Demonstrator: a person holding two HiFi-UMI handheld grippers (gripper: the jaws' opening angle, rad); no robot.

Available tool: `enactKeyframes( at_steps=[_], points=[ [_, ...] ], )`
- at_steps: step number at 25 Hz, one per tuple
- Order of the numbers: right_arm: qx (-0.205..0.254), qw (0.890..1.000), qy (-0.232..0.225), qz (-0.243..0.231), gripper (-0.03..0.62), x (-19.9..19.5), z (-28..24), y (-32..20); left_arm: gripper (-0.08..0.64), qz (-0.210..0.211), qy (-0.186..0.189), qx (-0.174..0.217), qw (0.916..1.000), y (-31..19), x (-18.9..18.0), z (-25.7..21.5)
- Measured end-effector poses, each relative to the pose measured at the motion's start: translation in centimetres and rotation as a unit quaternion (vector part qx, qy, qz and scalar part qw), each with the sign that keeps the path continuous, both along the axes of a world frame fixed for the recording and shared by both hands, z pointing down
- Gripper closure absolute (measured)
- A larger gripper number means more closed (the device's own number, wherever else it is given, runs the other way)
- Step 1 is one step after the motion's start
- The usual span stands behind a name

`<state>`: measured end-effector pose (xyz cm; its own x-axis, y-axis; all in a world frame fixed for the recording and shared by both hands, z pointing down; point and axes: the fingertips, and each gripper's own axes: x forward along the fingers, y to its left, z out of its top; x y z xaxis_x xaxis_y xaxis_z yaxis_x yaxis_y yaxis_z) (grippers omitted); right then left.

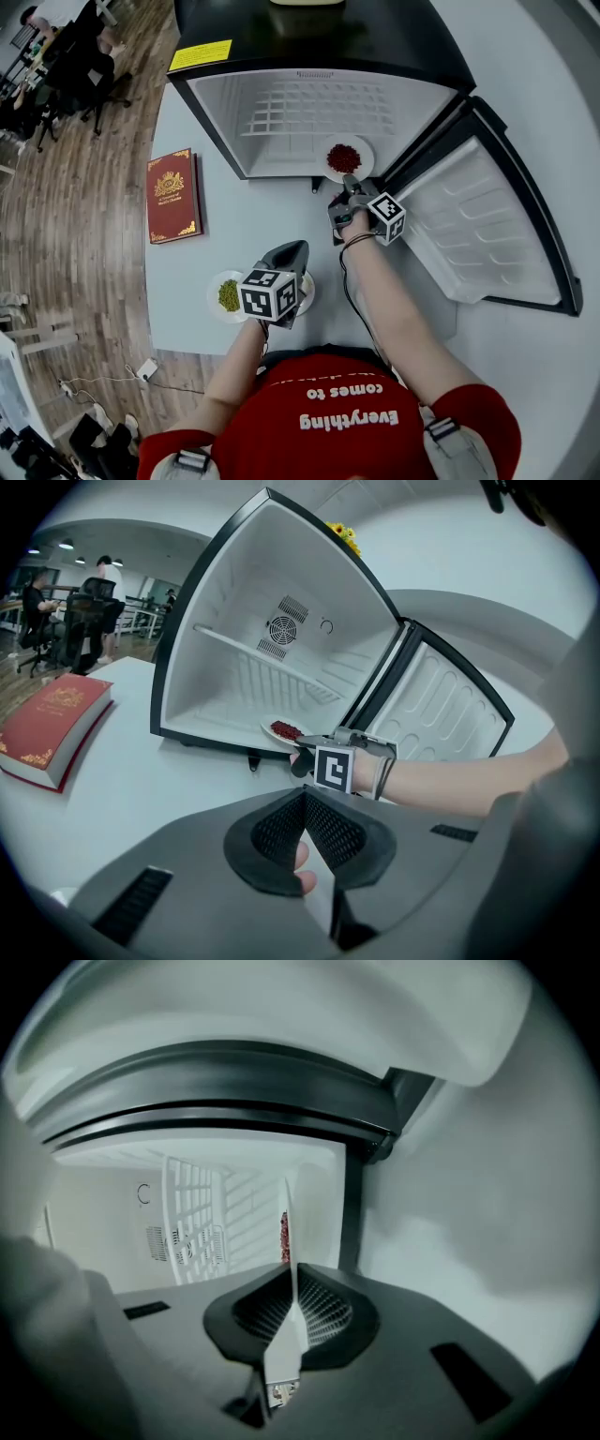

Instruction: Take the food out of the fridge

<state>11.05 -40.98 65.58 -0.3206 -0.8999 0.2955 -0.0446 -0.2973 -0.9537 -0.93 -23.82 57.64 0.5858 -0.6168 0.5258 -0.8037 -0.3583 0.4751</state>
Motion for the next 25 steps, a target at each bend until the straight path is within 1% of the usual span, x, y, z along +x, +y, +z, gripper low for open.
enactKeyframes(
  at_steps=[4, 9, 13, 16, 19, 25],
  points=[
    [0.031, 0.999, -0.028, -0.024, 0.568, -0.4, -2.5, 1.2, 0.558, -0.006, -0.004, 0.013, 0.9999, 0.1, -0.6, -1.1],
    [0.08, 0.993, -0.055, -0.064, 0.568, -1.2, -6.5, 3.6, 0.558, -0.02, -0.005, 0.031, 0.9993, 0.5, -1.8, -2.7],
    [0.111, 0.987, -0.046, -0.107, 0.568, -1.8, -8.9, 6.2, 0.558, -0.029, -0.005, 0.048, 0.9984, 1.2, -2.5, -4.2],
    [0.14, 0.98, -0.032, -0.14, 0.568, -2.4, -11.1, 8.9, 0.558, -0.033, -0.004, 0.059, 0.9977, 2.2, -2.7, -5.2],
    [0.165, 0.973, -0.021, -0.163, 0.568, -2.6, -12.6, 11.5, 0.558, -0.037, -0.001, 0.071, 0.9968, 3.2, -2.7, -6.3],
    [0.192, 0.962, -0.019, -0.192, 0.568, -3.1, -14.6, 16.9, 0.558, -0.018, -0.004, 0.086, 0.9961, 6.4, -1.9, -7.7]
  ],
)
